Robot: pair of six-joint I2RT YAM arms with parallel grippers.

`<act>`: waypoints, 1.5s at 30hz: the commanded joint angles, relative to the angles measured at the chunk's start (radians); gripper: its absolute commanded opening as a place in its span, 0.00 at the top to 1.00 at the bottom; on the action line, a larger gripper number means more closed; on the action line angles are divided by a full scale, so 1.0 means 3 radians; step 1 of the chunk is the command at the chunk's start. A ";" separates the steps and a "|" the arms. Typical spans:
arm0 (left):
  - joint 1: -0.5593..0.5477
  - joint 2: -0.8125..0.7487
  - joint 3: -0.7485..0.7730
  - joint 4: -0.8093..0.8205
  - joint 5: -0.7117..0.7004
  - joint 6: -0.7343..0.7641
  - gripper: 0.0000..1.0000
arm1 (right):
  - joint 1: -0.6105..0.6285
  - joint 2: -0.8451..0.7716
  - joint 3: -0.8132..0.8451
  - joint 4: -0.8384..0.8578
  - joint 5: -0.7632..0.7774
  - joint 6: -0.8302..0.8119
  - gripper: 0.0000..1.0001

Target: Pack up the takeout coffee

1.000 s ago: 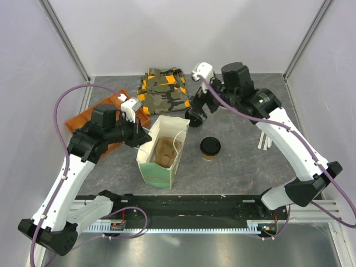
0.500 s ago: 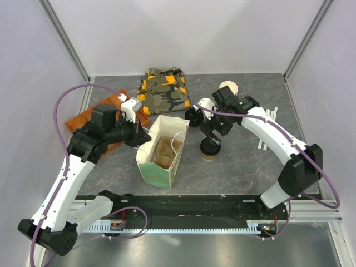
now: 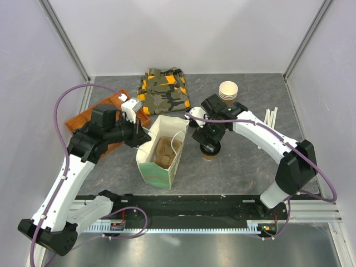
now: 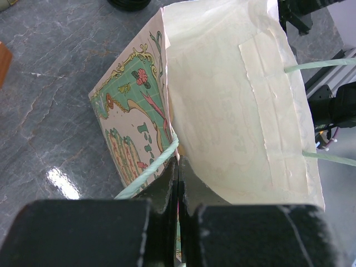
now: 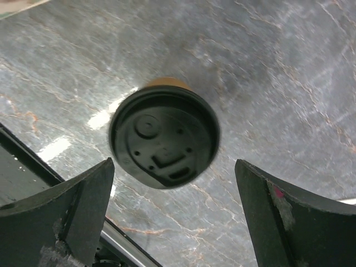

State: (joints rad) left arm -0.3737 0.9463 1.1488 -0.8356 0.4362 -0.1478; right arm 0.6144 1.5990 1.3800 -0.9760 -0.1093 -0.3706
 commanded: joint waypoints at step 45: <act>-0.0017 -0.0025 0.0016 0.0101 0.0059 0.0191 0.98 | 0.0100 -0.0078 -0.0218 0.0195 0.0109 -0.0033 0.25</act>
State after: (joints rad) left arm -0.3737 0.9463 1.1488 -0.8356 0.4408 -0.1310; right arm 0.6388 1.6203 1.3224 -0.9157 -0.0990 -0.3737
